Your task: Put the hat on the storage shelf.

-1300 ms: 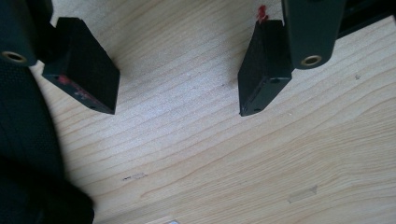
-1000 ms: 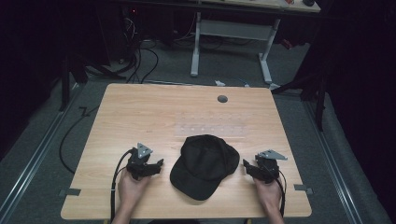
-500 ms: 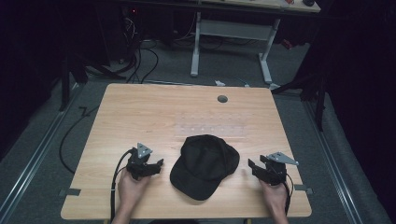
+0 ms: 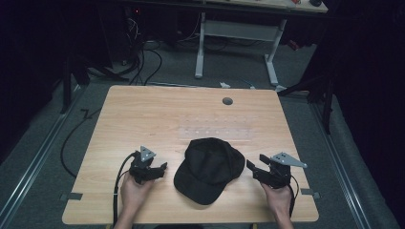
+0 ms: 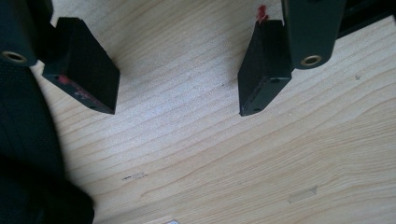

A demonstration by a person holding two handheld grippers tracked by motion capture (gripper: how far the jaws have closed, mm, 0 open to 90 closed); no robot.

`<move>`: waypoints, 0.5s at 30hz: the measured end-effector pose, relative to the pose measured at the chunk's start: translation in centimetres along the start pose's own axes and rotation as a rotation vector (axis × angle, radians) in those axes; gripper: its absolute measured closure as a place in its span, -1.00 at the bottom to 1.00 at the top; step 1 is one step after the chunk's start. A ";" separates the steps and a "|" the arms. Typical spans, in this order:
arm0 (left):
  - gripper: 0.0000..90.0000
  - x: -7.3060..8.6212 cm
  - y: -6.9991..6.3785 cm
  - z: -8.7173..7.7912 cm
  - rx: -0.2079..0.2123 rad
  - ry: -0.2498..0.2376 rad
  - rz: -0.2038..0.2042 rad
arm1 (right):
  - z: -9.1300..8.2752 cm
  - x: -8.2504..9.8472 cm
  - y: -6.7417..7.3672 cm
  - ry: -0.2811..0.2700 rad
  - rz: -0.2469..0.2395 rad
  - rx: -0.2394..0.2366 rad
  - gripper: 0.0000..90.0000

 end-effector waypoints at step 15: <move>-0.34 0.0 0.0 0.0 -0.002 0.003 0.004 | 1.6 -2.6 1.9 0.013 -0.045 -0.095 -0.25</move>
Point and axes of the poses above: each handheld gripper's, and its own axes: z roughly forward along the jaws, x roughly out of its underside, y roughly to its left, the point moved 1 cm from there along z, roughly forward along the jaws, and after that the axes turned 7 degrees about -z, right-handed, at the moved point
